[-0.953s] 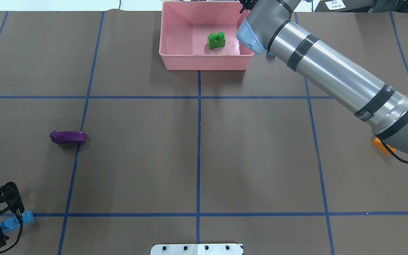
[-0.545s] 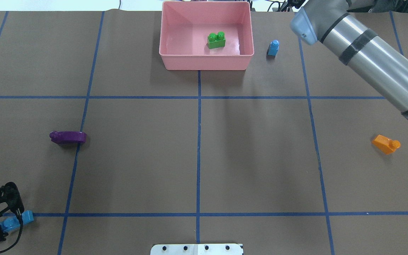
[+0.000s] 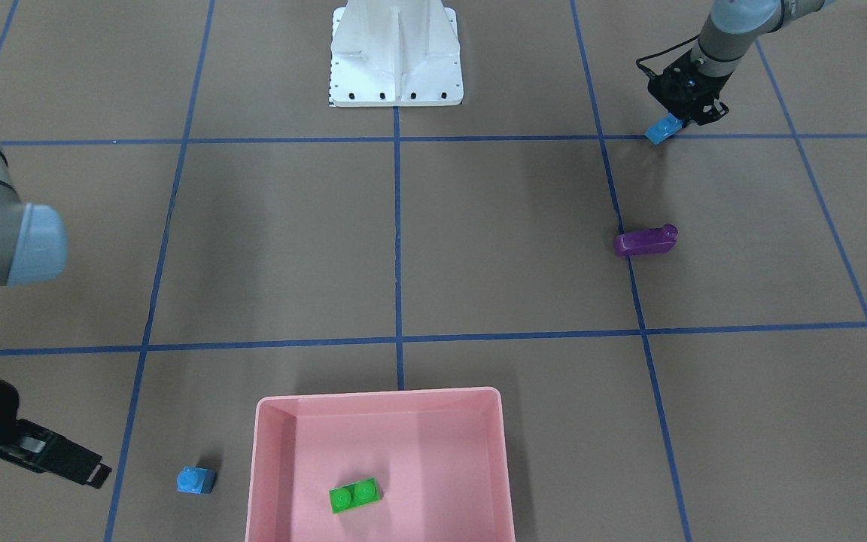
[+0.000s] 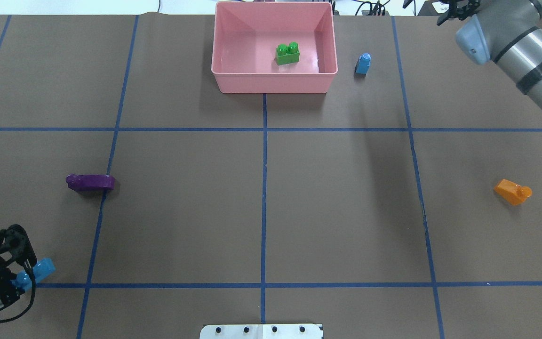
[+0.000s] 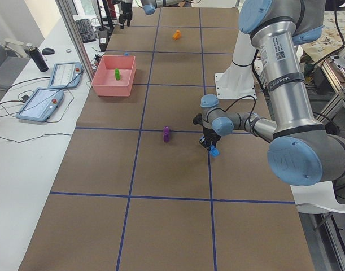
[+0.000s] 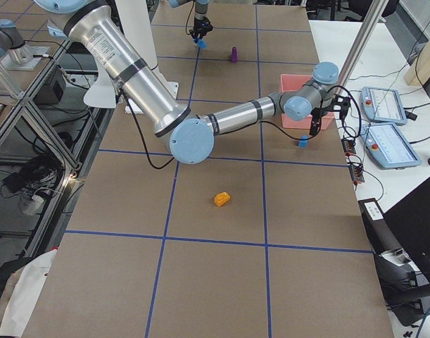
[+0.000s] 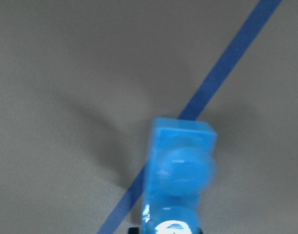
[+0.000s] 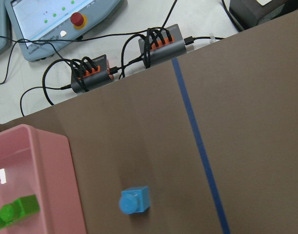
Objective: Put all blocks into box
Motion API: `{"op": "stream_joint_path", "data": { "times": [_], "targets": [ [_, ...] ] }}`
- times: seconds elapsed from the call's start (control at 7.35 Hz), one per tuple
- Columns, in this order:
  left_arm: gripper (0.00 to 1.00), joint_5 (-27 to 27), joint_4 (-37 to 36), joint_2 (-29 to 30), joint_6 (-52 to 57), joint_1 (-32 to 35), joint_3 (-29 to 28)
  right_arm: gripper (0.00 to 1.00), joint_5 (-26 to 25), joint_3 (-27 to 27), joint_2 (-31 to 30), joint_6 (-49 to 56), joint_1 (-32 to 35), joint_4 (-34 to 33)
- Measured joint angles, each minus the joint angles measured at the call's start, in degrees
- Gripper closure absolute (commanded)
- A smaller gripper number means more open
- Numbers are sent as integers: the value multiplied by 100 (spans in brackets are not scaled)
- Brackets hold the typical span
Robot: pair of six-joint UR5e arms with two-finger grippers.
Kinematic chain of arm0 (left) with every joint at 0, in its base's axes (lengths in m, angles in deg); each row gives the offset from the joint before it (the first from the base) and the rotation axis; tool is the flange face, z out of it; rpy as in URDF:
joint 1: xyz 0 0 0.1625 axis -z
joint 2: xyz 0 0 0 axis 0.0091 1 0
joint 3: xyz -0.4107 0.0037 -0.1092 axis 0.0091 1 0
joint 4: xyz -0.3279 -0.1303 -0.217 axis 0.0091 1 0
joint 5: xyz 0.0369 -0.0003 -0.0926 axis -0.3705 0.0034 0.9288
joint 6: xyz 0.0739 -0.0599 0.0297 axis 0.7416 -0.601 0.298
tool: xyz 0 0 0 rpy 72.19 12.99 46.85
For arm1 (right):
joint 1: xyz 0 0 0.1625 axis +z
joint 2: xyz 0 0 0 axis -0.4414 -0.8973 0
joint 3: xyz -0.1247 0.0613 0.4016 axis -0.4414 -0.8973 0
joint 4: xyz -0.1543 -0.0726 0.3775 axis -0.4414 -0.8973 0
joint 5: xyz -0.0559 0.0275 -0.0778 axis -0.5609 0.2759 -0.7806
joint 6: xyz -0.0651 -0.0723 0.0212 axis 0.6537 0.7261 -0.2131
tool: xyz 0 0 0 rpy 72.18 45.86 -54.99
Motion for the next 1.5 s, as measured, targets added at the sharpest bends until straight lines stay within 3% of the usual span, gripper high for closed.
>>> {"op": "stream_joint_path", "data": {
  "times": [0.41,0.82,1.09,1.5],
  "targets": [
    [100,601,-346,1227,-885,1484,63,0,113,748,-1466,1651,141,-4],
    [100,642,-1664,3602,-3094,1812,-415,0,550,1448,-2710,3225,-36,1],
    [100,630,-1968,4997,-4324,1820,-1263,0,589,2020,-3416,3730,-507,15],
    [100,552,-1877,7054,-5791,1799,-3329,0,210,2337,-3976,4746,-1118,24]
  ]
}}
